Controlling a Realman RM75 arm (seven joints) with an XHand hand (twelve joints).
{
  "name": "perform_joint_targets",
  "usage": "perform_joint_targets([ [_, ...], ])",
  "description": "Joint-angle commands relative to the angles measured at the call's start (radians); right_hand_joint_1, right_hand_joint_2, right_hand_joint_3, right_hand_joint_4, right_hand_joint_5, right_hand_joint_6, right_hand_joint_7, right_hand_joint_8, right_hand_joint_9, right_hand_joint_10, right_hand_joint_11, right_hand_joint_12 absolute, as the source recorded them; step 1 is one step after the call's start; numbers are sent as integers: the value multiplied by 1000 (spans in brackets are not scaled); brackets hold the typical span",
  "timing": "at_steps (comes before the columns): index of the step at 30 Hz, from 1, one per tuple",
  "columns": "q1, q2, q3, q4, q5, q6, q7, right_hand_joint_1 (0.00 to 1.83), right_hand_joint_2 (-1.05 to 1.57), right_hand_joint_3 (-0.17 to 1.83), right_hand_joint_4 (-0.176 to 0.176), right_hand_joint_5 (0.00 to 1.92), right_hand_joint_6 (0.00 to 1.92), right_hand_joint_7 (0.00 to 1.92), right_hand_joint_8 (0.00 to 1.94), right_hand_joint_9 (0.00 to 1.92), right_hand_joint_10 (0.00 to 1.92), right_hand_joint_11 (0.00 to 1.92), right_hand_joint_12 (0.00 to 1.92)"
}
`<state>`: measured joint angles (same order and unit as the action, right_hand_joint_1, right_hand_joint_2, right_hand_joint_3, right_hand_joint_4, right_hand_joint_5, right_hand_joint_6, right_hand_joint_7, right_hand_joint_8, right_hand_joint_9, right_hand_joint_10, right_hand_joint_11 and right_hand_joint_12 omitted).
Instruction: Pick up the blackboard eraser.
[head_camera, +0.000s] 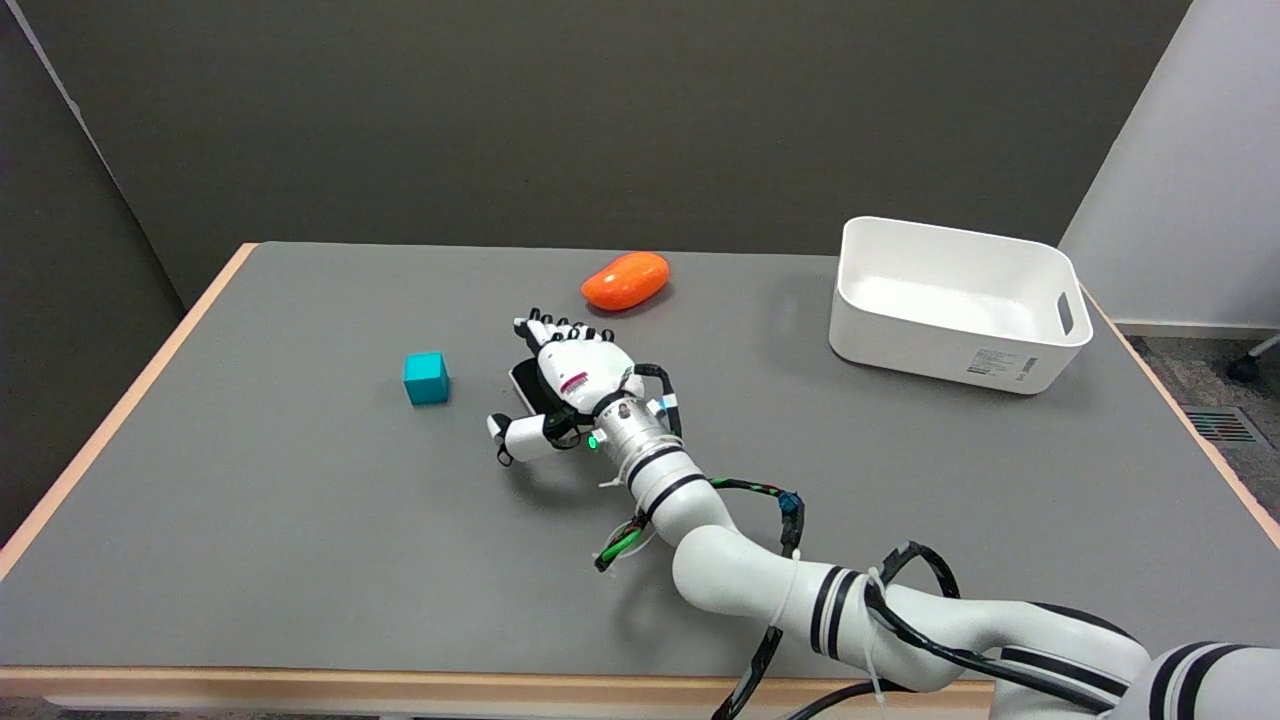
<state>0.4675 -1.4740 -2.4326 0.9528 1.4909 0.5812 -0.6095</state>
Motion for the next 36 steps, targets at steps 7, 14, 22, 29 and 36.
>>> perform_joint_targets([
  [7,14,-2,-2,-29,42,-21,0,657,683,839,-176,47,330,193,557,205,999,167,1437],
  [14,2,4,12,-4,29,8,0,669,684,844,-176,47,329,196,559,207,1001,170,1439],
  [22,-17,31,16,63,7,97,-2,669,686,842,-176,37,326,187,554,205,1000,174,1442],
  [29,-47,39,23,79,8,133,-2,670,686,844,-176,39,326,187,555,208,1004,188,1459],
  [36,-70,41,26,53,35,128,-2,672,684,845,-176,40,327,188,556,210,1006,196,1468],
])
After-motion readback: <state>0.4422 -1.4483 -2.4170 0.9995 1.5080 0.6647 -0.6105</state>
